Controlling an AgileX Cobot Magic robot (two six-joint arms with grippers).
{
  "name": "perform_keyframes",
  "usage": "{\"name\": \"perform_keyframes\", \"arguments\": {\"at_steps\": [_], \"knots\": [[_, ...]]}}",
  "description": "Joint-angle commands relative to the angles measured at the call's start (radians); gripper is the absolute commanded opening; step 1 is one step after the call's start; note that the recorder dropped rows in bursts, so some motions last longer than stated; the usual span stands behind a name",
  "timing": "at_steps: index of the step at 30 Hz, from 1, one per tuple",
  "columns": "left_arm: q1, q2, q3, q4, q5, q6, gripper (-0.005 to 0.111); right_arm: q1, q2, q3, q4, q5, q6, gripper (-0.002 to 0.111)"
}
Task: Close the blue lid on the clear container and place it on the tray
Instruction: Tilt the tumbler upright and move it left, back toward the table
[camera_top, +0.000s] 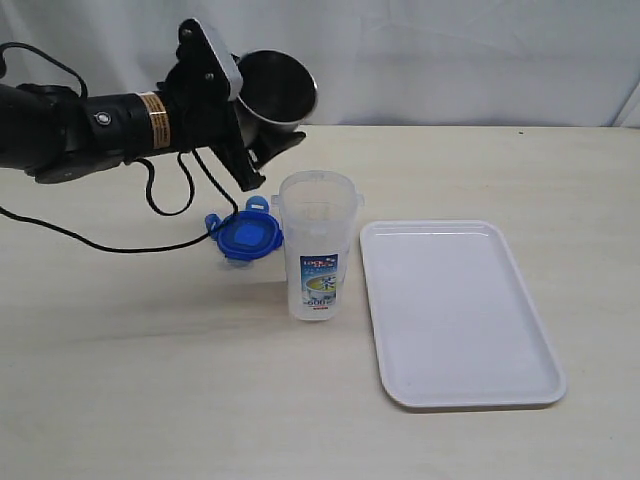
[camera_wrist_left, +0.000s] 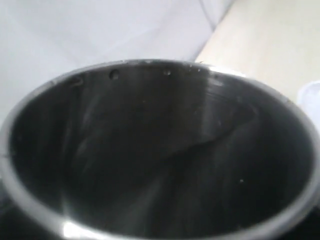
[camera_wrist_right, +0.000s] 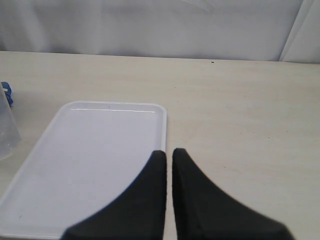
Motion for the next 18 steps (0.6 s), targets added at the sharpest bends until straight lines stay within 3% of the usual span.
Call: {"name": "perform_keyframes", "arguments": {"at_steps": [1,4,10,18], "knots": [[0.035,0.004,-0.015,-0.239,-0.039,-0.02,0.0,-0.004,-0.004,0.003,-0.002,-0.002,-0.003,0.005],[0.074,0.035,-0.016,-0.321,-0.099,-0.06,0.0,-0.004,-0.004,0.003,-0.002,-0.002,-0.003,0.005],[0.167,0.14,-0.089,-0.345,-0.131,-0.23,0.0,-0.004,-0.004,0.003,-0.002,-0.002,-0.003,0.005],[0.212,0.294,-0.266,-0.345,-0.095,-0.291,0.0,-0.004,-0.004,0.003,-0.002,-0.002,-0.003,0.005]]}}
